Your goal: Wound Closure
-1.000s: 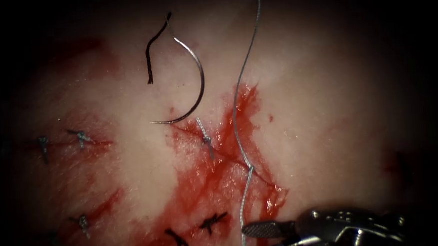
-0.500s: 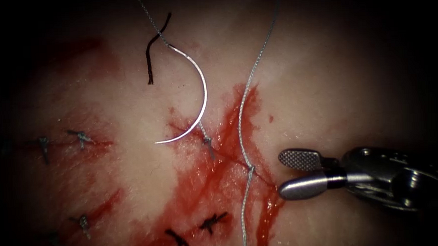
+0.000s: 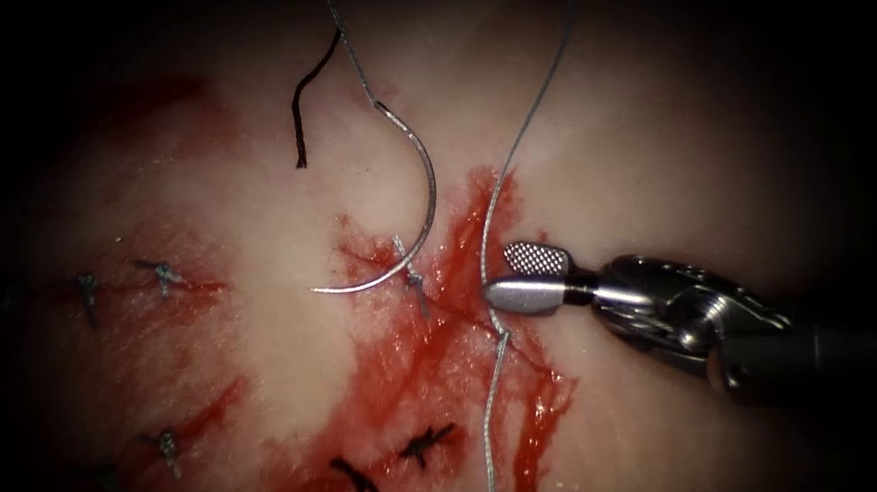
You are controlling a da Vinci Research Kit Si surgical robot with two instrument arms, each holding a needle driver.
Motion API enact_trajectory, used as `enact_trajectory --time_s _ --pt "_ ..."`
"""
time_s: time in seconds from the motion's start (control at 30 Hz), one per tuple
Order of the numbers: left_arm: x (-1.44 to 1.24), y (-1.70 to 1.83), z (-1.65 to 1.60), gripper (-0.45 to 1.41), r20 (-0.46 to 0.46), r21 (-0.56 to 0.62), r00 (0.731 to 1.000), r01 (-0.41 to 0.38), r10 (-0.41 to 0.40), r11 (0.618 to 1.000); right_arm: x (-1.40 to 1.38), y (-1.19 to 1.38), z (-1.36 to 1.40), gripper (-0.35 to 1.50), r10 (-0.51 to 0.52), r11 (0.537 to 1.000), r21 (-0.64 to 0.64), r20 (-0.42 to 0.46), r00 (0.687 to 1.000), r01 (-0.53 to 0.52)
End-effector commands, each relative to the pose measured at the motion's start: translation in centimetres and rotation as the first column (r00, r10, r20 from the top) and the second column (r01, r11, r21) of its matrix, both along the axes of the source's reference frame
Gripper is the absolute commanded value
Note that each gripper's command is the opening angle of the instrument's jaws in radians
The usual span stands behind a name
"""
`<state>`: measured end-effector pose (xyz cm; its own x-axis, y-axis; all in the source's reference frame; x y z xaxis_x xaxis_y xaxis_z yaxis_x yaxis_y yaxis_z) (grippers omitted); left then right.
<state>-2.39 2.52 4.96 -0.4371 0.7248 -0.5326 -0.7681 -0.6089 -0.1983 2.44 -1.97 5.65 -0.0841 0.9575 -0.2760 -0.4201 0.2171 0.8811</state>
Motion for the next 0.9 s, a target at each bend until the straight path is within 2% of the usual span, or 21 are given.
enact_trajectory --time_s 0.03,0.13,0.67,0.87,0.9 --pt "-0.05 0.04 0.02 -0.45 0.01 0.001 1.0 -0.011 0.011 1.0 0.15 -0.01 0.03 1.08 -0.003 1.0 0.004 -0.005 1.0 0.003" --pt "-0.06 0.04 0.01 -0.45 0.018 0.0 1.0 -0.02 0.02 1.0 0.28 0.0 0.05 1.12 -0.038 0.999 0.015 -0.021 0.999 0.039" --pt "-0.15 0.01 -0.22 -0.45 0.02 0.013 1.0 -0.021 0.021 1.0 0.68 -0.03 0.29 1.17 -0.037 0.999 -0.003 -0.009 0.999 0.037" --pt "-0.14 0.02 -0.19 -0.45 0.019 0.01 1.0 -0.022 0.022 1.0 0.74 0.0 0.31 1.08 -0.03 1.0 0.003 -0.007 1.0 0.03" --pt "-0.14 0.02 -0.19 -0.45 0.019 0.01 1.0 -0.022 0.022 1.0 0.74 0.0 0.31 1.01 -0.03 1.0 0.003 -0.007 1.0 0.03"
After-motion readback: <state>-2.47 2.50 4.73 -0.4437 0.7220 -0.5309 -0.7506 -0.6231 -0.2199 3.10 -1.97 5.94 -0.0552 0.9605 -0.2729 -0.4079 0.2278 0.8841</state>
